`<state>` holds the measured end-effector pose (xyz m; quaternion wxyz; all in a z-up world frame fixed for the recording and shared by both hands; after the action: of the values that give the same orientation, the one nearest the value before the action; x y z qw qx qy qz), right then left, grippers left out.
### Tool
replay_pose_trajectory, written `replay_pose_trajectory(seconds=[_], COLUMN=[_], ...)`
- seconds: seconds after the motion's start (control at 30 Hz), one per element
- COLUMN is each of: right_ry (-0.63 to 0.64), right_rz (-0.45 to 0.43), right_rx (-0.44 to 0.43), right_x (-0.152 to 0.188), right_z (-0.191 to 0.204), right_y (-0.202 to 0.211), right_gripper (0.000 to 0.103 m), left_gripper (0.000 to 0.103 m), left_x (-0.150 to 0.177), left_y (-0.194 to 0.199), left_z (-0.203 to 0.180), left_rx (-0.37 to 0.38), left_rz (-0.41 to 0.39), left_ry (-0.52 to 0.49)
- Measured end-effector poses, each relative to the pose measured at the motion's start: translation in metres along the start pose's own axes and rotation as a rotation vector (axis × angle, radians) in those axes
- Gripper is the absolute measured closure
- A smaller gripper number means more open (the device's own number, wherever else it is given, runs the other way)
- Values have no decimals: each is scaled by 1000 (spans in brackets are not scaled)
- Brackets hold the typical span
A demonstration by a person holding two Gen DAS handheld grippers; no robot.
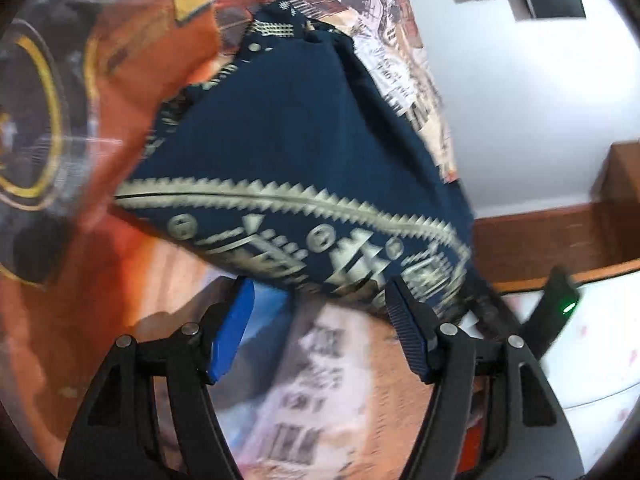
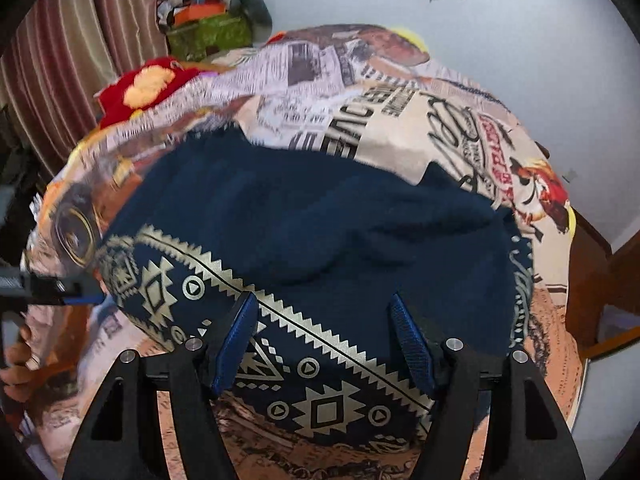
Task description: Fold large clothes
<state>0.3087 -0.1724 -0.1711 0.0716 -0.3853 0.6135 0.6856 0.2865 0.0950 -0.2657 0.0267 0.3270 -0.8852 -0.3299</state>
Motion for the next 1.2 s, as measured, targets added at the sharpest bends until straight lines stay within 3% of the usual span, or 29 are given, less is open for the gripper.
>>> replay_pose_trajectory(seconds=[0.23, 0.63, 0.73, 0.87, 1.0, 1.2], right_ry=[19, 23, 26, 24, 7, -13], right_rz=[37, 64, 67, 68, 69, 41], right_rx=[-25, -64, -71, -77, -96, -151], right_x=[7, 10, 11, 11, 9, 1], right_z=[-3, -7, -6, -7, -9, -9], right_y=[-15, -27, -28, -27, -24, 2], right_gripper=[34, 33, 33, 33, 33, 34], left_gripper=[36, 36, 37, 76, 81, 83], left_x=[-16, -64, -70, -75, -77, -80], left_y=[-31, -66, -71, -68, -52, 6], left_z=[9, 13, 9, -1, -23, -90], left_rx=[45, 25, -29, -139, -193, -332], left_rz=[-16, -133, -173, -231, -283, -485], left_ry=[138, 208, 169, 74, -26, -299])
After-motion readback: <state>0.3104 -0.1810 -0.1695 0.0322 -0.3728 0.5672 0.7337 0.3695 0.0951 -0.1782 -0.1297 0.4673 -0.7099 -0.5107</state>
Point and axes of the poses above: each gripper's, at about its wrist camera, not at the fingertips, and y roughly against the way its jaws point, z to its left, x to its underside, the point moved 1 cm from there along -y, roughly the way its jaws point, and after that the axes turned 6 degrees about -z, right-handed, at the moved point
